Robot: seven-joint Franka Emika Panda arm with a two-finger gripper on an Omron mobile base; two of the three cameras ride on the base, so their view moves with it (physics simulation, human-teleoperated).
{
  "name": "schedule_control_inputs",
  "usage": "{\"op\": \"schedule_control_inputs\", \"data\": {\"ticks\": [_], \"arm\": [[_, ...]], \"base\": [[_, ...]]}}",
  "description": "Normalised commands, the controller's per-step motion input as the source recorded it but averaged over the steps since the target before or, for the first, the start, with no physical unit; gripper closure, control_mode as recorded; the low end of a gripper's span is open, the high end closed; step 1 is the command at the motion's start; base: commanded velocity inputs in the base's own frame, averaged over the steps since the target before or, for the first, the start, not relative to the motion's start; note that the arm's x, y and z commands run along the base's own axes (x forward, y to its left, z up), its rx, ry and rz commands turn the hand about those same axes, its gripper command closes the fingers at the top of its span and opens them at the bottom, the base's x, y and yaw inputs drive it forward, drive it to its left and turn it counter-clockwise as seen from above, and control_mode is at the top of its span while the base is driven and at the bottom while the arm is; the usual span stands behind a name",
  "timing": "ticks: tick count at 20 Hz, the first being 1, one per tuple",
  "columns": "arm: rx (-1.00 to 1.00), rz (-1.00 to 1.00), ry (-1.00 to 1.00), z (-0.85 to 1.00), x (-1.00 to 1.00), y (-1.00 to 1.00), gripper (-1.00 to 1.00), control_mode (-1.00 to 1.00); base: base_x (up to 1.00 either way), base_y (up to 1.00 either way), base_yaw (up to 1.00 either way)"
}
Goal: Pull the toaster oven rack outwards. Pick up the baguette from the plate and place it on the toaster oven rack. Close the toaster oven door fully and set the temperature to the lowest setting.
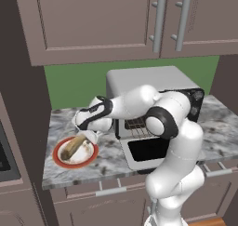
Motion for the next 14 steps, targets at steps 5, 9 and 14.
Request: {"op": "schedule_control_inputs", "data": {"ticks": [5, 9, 14], "arm": [[0.09, 0.03, 0.0, -0.01, 0.01, 0.03, -1.0, -1.0], [0.06, 0.01, 0.0, -0.22, 0.0, 0.11, -1.0, -1.0], [0.06, 0.0, 0.0, -0.23, 0.0, 0.16, -1.0, -1.0]], "base": [[0.0, 0.0, 0.0], [0.0, 0.0, 0.0], [0.0, 0.0, 0.0]]}}
